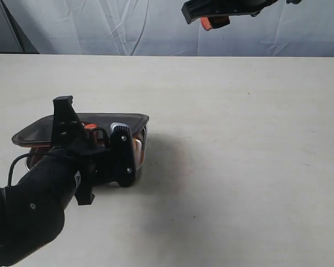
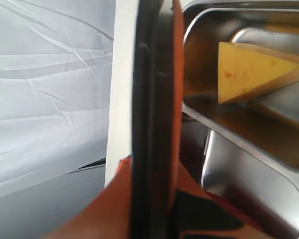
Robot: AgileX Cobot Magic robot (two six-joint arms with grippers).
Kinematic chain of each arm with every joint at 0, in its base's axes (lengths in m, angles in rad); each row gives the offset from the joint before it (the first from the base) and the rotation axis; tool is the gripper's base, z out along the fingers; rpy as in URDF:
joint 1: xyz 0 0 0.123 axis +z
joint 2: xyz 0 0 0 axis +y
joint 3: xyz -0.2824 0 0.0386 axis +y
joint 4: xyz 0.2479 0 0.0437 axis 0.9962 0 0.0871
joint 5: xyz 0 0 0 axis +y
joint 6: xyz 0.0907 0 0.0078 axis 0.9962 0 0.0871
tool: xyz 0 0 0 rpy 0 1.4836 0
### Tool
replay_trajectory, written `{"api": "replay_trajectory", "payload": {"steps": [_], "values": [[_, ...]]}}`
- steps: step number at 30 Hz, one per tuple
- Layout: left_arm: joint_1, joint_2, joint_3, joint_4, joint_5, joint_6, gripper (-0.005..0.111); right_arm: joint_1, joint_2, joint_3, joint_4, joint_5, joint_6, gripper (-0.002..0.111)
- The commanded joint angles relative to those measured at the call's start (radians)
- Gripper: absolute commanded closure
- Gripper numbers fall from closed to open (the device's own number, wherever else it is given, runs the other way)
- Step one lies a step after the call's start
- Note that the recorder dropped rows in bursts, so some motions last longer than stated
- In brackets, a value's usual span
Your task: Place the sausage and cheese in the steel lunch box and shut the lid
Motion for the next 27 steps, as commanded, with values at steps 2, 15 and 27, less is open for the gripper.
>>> {"api": "replay_trajectory", "payload": {"steps": [2, 15, 27], "values": [[-0.009, 0.001, -0.005, -0.046, -0.051, -0.009, 0.107, -0.005, -0.008, 0.002, -0.011, 0.002, 0.003, 0.052], [-0.009, 0.001, -0.005, -0.130, -0.188, 0.002, 0.077, -0.005, -0.008, 0.002, -0.003, 0.014, 0.003, 0.052], [-0.009, -0.004, -0.015, -0.175, -0.141, 0.011, 0.047, -0.005, -0.008, 0.002, -0.003, 0.014, 0.003, 0.052]]}}
